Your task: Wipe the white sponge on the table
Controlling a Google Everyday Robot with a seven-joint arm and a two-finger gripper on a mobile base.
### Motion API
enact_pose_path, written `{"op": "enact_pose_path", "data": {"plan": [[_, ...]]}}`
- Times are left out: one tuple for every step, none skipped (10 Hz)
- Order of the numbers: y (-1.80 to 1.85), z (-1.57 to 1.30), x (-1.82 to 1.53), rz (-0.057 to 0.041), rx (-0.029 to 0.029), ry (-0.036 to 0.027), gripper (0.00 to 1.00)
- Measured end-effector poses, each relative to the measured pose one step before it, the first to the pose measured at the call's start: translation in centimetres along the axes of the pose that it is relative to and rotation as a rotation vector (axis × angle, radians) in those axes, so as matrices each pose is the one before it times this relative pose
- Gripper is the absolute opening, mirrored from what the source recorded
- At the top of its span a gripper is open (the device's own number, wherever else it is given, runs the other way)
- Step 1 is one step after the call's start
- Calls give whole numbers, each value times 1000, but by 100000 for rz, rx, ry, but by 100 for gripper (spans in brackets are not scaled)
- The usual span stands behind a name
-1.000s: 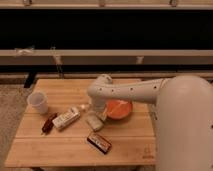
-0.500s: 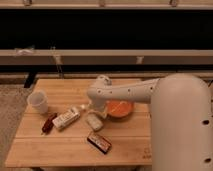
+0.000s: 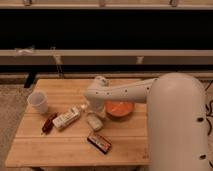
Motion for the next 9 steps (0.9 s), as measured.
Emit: {"op": "enact_pose_path", "data": {"plan": [[-253, 51, -327, -1494, -306, -717, 71], [-241, 101, -331, -1547, -487, -741, 69], [-190, 259, -347, -1511, -887, -856, 62], [-201, 393, -347, -1491, -1161, -959, 52], [-195, 334, -222, -1014, -938, -807, 41], [64, 411, -118, -550, -1431, -833, 29], [89, 248, -43, -149, -991, -437, 21], [-44, 178, -71, -286, -787, -228, 14], [-150, 112, -87, -331, -475, -140, 5]]}}
